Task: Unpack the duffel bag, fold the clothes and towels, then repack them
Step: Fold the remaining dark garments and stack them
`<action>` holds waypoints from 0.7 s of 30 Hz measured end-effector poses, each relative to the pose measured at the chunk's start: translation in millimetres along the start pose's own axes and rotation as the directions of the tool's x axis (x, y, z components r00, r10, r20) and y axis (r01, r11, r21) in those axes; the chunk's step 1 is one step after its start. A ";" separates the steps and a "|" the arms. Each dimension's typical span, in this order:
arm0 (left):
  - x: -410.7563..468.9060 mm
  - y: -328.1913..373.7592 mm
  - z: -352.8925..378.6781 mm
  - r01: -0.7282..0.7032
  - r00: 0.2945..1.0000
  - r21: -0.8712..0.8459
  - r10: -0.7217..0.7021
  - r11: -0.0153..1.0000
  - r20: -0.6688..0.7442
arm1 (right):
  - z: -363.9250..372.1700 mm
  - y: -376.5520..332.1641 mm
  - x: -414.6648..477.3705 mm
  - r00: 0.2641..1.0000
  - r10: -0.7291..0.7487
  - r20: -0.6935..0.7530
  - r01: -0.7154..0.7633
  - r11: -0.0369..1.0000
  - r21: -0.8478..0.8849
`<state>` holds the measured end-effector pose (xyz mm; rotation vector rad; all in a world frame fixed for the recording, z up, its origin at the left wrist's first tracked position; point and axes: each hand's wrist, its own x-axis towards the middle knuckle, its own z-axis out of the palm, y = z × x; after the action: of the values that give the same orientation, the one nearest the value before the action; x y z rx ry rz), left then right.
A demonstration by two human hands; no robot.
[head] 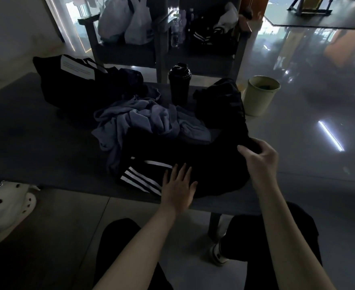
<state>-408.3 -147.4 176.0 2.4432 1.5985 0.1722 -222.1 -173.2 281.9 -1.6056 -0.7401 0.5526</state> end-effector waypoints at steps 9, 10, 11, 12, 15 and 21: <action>-7.1 -22.5 -23.3 0.134 0.947 -0.265 -0.202 0.955 -0.251 | 63.1 25.1 -48.0 0.977 -0.146 0.158 0.188 0.935 -0.300; -10.5 -29.3 -21.2 0.179 0.957 -0.218 -0.221 0.959 -0.186 | 67.1 26.9 -50.5 0.980 -0.145 0.134 0.179 0.937 -0.300; -12.3 -36.0 -17.2 0.185 0.971 -0.181 -0.209 0.966 -0.120 | 71.3 26.5 -53.6 0.983 -0.147 0.114 0.175 0.937 -0.301; -13.6 -40.5 -13.0 0.175 0.980 -0.151 -0.187 0.973 -0.068 | 75.8 25.6 -56.3 0.983 -0.155 0.095 0.176 0.938 -0.297; -14.1 -48.2 -7.8 0.135 0.989 -0.133 -0.141 0.982 -0.040 | 87.3 25.8 -64.4 0.977 -0.171 0.128 0.204 0.928 -0.313; -12.4 -55.6 -12.9 0.121 0.976 -0.603 -0.205 0.789 -0.072 | 80.0 31.9 -64.5 0.893 -0.049 0.446 0.163 0.962 -0.220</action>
<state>-465.5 -135.8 175.2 1.8264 1.4983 0.7099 -318.3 -168.2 233.9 -1.6777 -1.2729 0.7773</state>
